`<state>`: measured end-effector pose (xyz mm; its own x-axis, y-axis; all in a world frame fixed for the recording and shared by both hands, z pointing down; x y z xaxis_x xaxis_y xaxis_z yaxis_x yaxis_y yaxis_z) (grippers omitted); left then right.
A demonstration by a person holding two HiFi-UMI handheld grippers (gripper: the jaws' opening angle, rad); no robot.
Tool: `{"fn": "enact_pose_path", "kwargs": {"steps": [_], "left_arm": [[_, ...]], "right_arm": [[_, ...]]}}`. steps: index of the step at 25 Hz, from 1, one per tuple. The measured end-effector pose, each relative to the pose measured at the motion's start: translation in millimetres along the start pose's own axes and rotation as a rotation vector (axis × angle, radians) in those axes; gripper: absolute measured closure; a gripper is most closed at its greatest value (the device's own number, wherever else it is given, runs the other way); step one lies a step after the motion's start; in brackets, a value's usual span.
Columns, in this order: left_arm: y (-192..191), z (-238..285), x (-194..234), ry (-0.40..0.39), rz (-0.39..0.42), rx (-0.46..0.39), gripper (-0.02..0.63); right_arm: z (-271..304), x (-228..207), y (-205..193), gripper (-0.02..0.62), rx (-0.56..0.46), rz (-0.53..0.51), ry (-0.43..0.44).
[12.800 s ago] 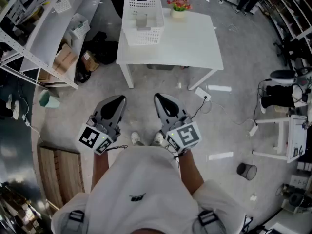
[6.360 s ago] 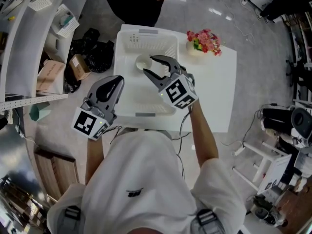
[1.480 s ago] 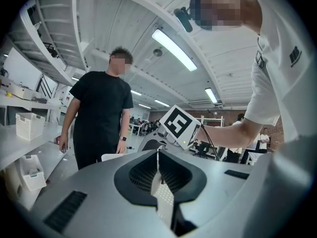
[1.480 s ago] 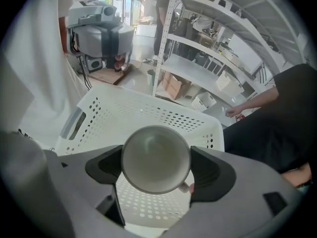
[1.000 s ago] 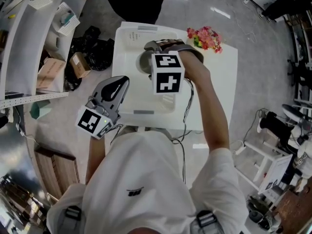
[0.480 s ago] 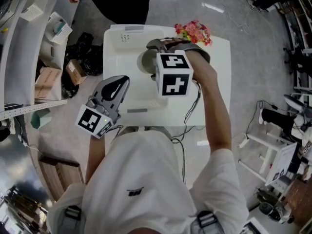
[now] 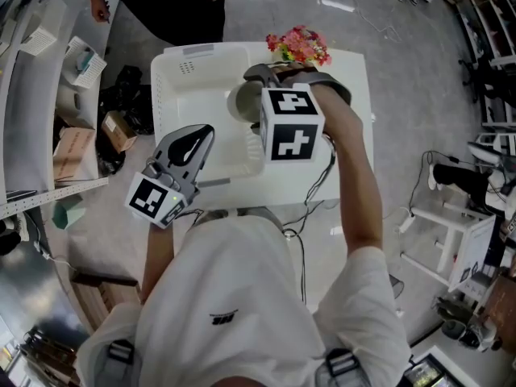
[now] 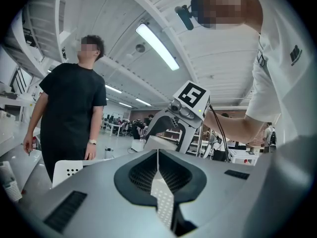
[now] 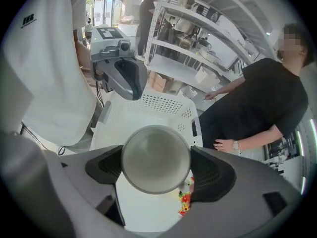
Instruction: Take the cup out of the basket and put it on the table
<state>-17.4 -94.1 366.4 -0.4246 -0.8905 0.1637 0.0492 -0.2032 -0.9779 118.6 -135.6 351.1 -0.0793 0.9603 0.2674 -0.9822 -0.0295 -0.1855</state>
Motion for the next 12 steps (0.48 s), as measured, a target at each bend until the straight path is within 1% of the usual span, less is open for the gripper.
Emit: {"fn": "enact_pose_path", "kwargs": {"steps": [12], "left_arm": [[1,35,-24,-0.069,0.016,0.013,0.586]], "right_arm": [[-8,17,-53,0.175,0.022,0.108,0.006]]}}
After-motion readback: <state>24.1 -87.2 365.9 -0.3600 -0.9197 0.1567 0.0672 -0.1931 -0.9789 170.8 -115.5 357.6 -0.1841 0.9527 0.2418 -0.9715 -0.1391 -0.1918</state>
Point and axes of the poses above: the fingertips, and each gripper's own axes: z forward along the fingers, x to its left, y out of its top, the point moved 6 cm from there along -z, backward along the fingers, and after that the axes turned 4 degrees about x, right-handed, at the moved point
